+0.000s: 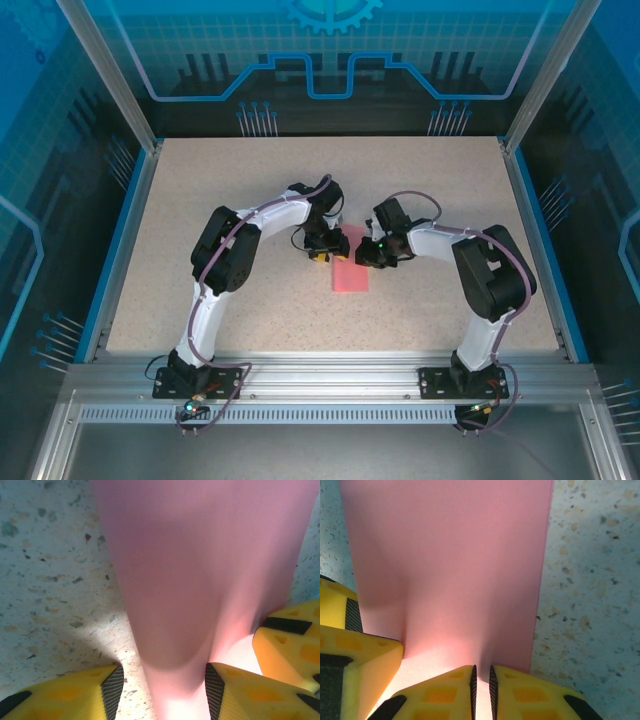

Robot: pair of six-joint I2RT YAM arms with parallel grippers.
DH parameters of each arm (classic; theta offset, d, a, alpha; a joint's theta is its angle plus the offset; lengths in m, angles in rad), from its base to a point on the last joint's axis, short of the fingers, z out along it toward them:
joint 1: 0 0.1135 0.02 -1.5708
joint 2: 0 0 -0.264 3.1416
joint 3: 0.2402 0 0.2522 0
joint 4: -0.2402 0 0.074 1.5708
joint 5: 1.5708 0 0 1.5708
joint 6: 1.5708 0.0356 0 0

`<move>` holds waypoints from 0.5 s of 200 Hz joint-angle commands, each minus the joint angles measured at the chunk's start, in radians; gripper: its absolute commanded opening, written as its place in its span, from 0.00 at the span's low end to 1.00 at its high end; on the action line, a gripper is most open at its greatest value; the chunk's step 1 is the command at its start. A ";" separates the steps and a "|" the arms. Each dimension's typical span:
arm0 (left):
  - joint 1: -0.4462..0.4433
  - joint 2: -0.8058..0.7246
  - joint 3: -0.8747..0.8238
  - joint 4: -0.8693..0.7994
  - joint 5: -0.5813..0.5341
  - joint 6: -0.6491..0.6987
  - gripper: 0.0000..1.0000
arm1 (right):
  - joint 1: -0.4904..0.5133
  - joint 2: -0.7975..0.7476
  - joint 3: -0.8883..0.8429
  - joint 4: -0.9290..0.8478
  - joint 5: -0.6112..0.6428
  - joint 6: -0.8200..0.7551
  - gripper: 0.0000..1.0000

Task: Fold a paper plane with a square sheet of paper (fold left side to right side)
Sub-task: Hold the square sheet of paper at the center of the table.

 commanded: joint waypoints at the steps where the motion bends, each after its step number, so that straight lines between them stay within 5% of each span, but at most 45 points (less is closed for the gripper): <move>1: -0.054 0.067 -0.029 0.073 0.030 0.011 0.52 | 0.018 0.036 0.006 -0.070 0.025 -0.017 0.17; 100: 0.012 -0.289 -0.181 0.175 -0.041 0.024 0.60 | 0.020 0.042 -0.023 -0.097 0.069 -0.014 0.16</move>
